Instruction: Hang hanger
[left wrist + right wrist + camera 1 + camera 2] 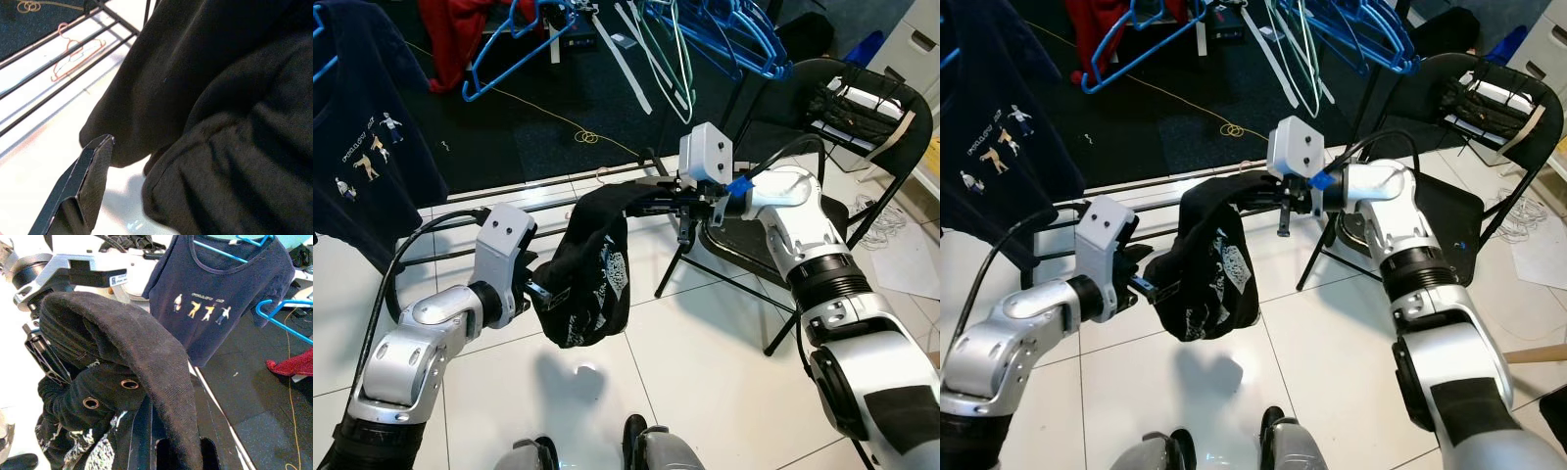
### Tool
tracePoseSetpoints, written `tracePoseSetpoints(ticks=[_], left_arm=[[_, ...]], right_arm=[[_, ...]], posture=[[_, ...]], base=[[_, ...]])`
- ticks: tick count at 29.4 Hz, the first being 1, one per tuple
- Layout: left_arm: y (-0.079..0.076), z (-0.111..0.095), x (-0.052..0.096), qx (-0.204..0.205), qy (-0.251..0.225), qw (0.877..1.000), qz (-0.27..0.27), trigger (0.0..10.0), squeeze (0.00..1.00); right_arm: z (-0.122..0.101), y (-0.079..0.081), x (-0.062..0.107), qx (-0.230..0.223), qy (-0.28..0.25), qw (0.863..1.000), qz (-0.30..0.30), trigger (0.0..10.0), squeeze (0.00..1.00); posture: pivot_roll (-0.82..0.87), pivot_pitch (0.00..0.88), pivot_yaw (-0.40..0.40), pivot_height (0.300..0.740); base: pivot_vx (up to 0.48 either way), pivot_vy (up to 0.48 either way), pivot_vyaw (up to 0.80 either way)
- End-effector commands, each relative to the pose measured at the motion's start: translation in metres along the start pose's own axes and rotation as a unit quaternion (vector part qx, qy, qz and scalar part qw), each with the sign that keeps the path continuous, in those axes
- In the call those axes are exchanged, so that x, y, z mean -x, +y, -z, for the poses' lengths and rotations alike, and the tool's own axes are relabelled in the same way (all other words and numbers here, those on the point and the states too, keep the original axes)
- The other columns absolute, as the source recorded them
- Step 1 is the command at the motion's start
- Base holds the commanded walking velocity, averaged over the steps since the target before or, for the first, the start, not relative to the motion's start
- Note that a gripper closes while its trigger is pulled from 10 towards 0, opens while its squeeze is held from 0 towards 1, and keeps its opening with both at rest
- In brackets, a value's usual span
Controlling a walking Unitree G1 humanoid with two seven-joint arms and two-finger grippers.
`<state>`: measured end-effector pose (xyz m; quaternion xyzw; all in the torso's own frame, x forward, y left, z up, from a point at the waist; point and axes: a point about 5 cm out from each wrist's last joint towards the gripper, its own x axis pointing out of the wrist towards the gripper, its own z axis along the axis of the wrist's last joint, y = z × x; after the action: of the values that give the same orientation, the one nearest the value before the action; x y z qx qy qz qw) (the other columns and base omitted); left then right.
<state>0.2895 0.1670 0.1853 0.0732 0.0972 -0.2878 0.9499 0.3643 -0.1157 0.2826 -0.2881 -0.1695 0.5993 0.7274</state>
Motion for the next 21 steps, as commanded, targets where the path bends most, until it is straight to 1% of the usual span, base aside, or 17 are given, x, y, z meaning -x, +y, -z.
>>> tracePoseSetpoints(ticks=[1,4,8,11,12,15,16,19,21], left_arm=[[-0.003,0.010,0.000,0.000,0.026,1.000,0.004,10.0,0.00],[-0.002,0.012,0.000,0.001,0.031,1.000,0.001,10.0,0.00],[0.000,0.019,0.000,-0.001,0.067,0.998,0.005,10.0,0.00],[0.000,0.020,0.001,-0.001,0.071,0.997,0.007,10.0,0.00],[-0.004,0.023,0.003,0.006,0.082,0.996,0.022,10.0,0.00],[-0.006,0.025,0.005,0.011,0.091,0.995,0.034,10.0,0.00],[-0.009,0.028,0.007,0.014,0.102,0.994,0.044,10.0,0.00],[-0.009,0.030,0.007,0.015,0.111,0.993,0.044,10.0,0.00],[-0.007,0.034,0.007,0.010,0.123,0.992,0.033,10.0,0.00]], right_arm=[[-0.005,-0.002,0.003,0.010,-0.010,1.000,0.003,0.0,0.00],[-0.006,-0.002,0.003,0.010,-0.010,1.000,0.004,0.0,0.00],[-0.006,-0.002,0.003,0.010,-0.009,1.000,0.006,0.0,0.00],[-0.006,-0.002,0.003,0.010,-0.009,1.000,0.006,0.0,0.00],[-0.006,-0.003,0.004,0.010,-0.008,1.000,0.009,0.0,0.00],[-0.006,-0.003,0.005,0.011,-0.006,1.000,0.010,0.0,0.00],[-0.006,-0.004,0.005,0.012,-0.006,1.000,0.013,0.0,0.00],[-0.006,-0.005,0.006,0.013,-0.005,1.000,0.015,0.0,0.00],[-0.007,-0.006,0.006,0.013,-0.006,1.000,0.018,0.0,0.00]], posture=[[-0.14,0.259,-0.122,0.740],[-0.14,0.259,-0.122,0.740],[-0.14,0.259,-0.121,0.740],[-0.14,0.259,-0.121,0.740],[-0.14,0.260,-0.123,0.740],[-0.14,0.260,-0.123,0.740],[-0.14,0.260,-0.124,0.740],[-0.14,0.260,-0.123,0.740],[-0.14,0.261,-0.121,0.740]], base=[[0.000,0.000,0.00],[0.000,0.000,0.00],[0.000,0.000,0.00],[0.000,0.000,0.00],[0.000,0.000,0.00],[0.000,0.000,0.00],[0.000,0.000,0.00],[0.000,0.000,0.00],[0.000,0.000,0.00]])
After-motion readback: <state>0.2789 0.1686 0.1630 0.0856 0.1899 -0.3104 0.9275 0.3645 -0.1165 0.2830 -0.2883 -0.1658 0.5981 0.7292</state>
